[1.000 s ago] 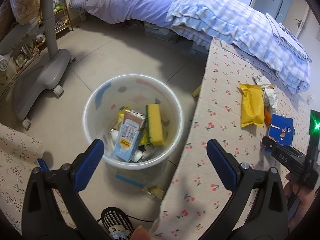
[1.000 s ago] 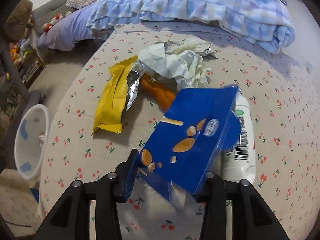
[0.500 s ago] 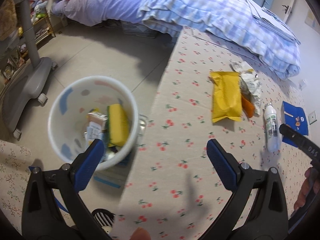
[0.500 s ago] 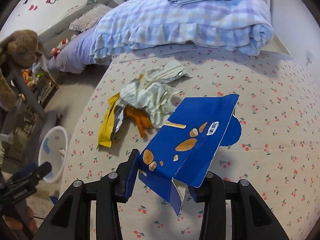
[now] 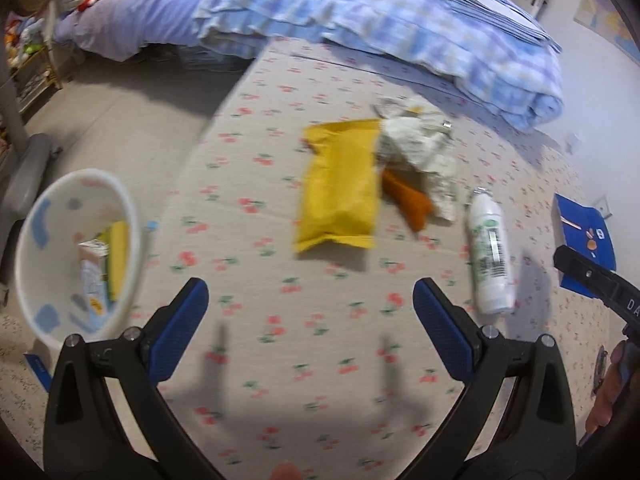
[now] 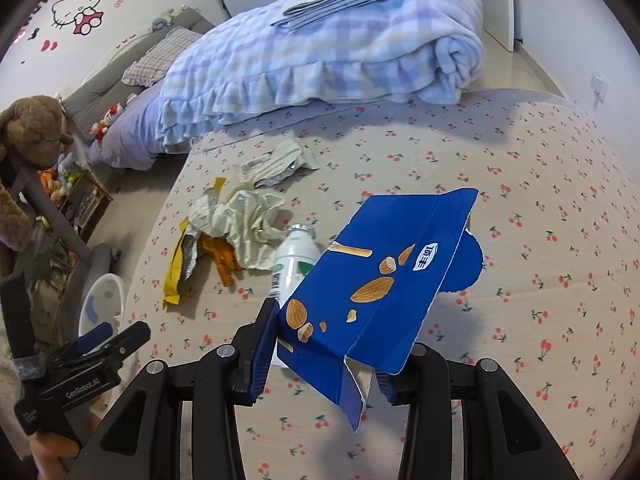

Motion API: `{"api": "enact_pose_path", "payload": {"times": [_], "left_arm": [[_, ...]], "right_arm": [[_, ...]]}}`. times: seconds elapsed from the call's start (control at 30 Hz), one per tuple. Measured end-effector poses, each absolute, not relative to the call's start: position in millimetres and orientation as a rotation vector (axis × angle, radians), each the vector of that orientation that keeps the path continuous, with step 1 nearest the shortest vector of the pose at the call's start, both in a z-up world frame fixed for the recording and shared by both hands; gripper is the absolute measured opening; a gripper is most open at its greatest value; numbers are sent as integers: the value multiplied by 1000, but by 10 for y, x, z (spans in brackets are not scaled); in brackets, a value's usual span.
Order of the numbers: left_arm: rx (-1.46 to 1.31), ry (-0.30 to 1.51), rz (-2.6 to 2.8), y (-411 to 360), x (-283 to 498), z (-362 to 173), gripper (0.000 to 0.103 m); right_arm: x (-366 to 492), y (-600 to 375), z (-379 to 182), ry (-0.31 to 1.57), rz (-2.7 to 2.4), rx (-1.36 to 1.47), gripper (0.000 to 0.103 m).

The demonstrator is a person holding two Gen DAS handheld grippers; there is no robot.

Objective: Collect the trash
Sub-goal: 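Grasp the white AD bottle with the left tool while the right tool holds the blue box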

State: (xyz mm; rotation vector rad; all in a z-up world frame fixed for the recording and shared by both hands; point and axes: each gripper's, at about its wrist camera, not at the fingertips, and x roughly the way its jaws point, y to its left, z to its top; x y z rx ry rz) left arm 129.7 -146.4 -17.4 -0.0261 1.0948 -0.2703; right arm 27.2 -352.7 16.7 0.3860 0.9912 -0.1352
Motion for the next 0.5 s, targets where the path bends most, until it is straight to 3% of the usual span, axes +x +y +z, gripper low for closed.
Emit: {"api": "enact_pose_path", "payload": {"times": [0.23,0.33,0.5], "left_arm": [[-51,1101,-403,-1934,1253,-201,93],[-62,1101,-458,-2107,1225,-210,83],[-55,1102,-522,-2386,1185,-252,76]], "right_arm": [[162,-3856,129,997,-174,403,44],[96,-3997,108,1001,-196,412,44],[-36,-4227,42,1015,-232,424,44]]}}
